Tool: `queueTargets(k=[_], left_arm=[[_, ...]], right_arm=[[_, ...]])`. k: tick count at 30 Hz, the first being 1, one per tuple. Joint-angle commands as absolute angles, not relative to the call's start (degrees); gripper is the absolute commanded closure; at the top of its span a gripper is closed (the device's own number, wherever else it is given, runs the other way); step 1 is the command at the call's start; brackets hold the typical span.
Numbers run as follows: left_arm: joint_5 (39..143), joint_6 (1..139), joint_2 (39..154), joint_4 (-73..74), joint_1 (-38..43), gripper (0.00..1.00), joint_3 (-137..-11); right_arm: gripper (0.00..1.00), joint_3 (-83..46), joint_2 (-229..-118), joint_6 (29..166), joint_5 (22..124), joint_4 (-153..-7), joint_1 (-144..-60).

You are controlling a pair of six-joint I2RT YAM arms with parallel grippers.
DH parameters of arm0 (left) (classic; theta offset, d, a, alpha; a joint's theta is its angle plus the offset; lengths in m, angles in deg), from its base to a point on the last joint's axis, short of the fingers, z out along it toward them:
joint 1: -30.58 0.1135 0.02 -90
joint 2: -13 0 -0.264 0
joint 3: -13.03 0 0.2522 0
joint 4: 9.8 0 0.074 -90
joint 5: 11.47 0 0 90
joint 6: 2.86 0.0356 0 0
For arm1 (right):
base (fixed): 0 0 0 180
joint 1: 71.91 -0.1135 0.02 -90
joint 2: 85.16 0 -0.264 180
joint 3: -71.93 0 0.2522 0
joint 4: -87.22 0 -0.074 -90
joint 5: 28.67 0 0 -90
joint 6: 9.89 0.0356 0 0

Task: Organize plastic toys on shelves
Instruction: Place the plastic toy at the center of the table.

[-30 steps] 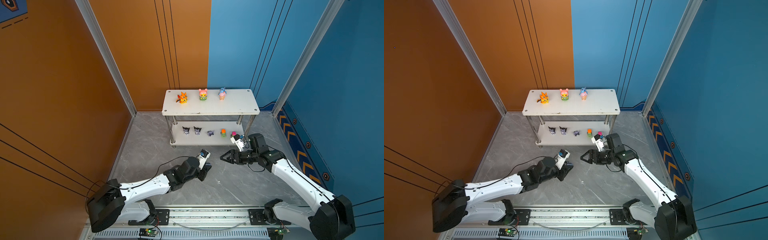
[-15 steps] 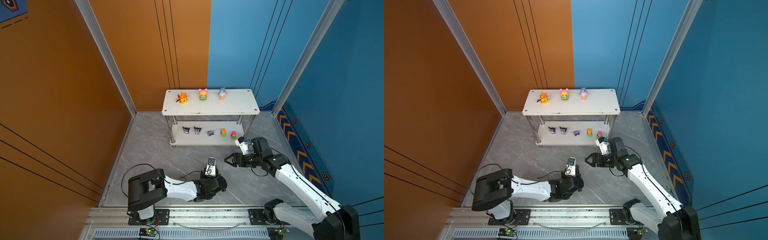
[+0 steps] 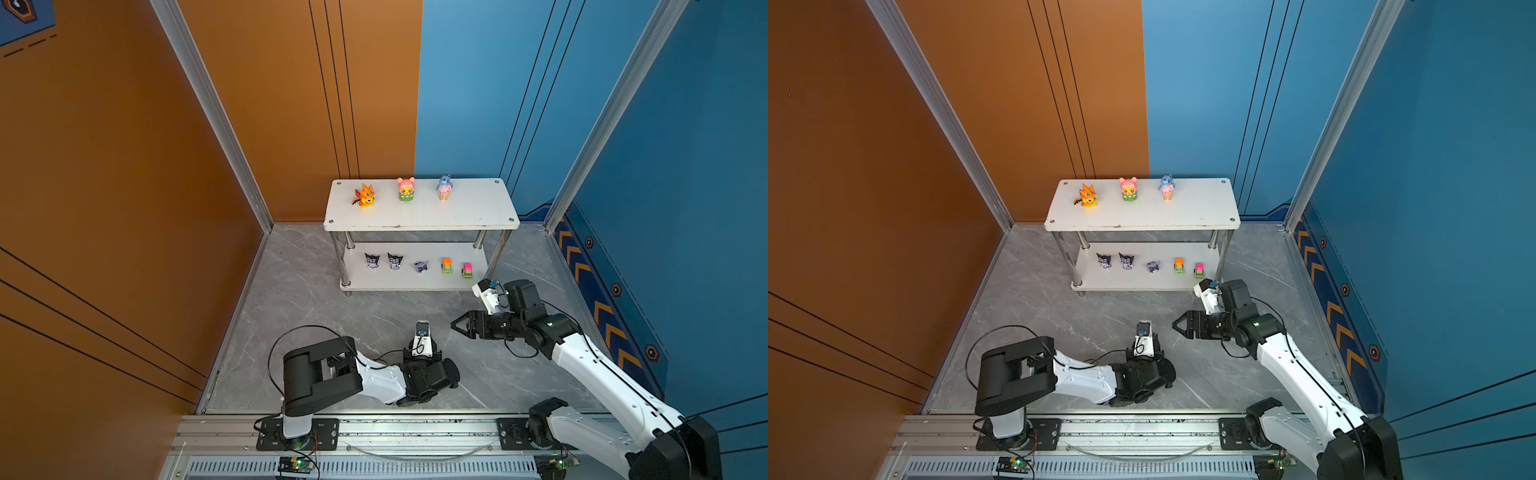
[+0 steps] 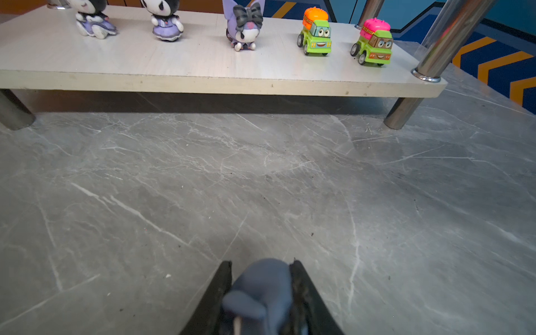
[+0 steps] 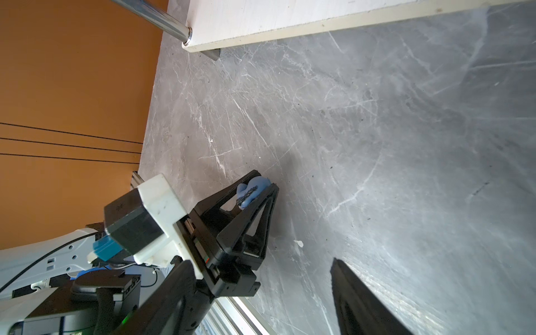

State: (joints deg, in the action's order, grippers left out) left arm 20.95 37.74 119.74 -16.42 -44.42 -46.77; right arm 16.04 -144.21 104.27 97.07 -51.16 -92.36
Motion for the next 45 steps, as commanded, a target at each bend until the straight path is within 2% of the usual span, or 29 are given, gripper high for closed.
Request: queueTargets(k=[1, 9, 17, 21, 23, 29, 34, 41, 45], left_arm=[[21.5, 36.2, 120.5, -18.2, -43.7, 0.84, -46.6], [23.9, 33.8, 121.9, -18.1, -42.6, 0.74, -46.1], [24.5, 33.0, 123.0, -18.1, -43.0, 0.72, -46.2], [25.0, 32.7, 123.2, -18.1, -43.0, 0.47, -46.1], [24.7, 32.2, 123.1, -18.0, -43.4, 0.39, -45.8], [23.9, 32.3, 122.4, -18.1, -44.1, 0.26, -45.5], [26.1, 37.0, 121.0, -18.1, -44.8, 0.01, -47.5], [27.2, 43.9, 112.2, -19.1, -45.3, 0.02, -44.5], [27.0, 49.5, 101.1, -21.0, -45.4, 0.02, -39.7]], right_arm=[[0.25, 16.9, -143.0, 103.5, 97.3, -52.2, -91.9], [0.25, 17.7, -142.2, 104.1, 97.7, -52.7, -91.8], [0.25, 19.0, -141.8, 104.7, 98.4, -54.1, -91.8], [0.25, 19.6, -141.7, 105.1, 99.0, -55.0, -91.8], [0.25, 19.8, -141.6, 105.1, 99.0, -55.2, -91.8], [0.25, 20.4, -140.4, 104.7, 98.3, -54.8, -91.8], [0.25, 20.7, -138.8, 103.0, 92.0, -52.2, -91.7], [0.25, 22.1, -138.0, 101.6, 86.4, -50.9, -91.8], [0.24, 23.1, -137.9, 101.3, 82.4, -50.5, -91.8]])
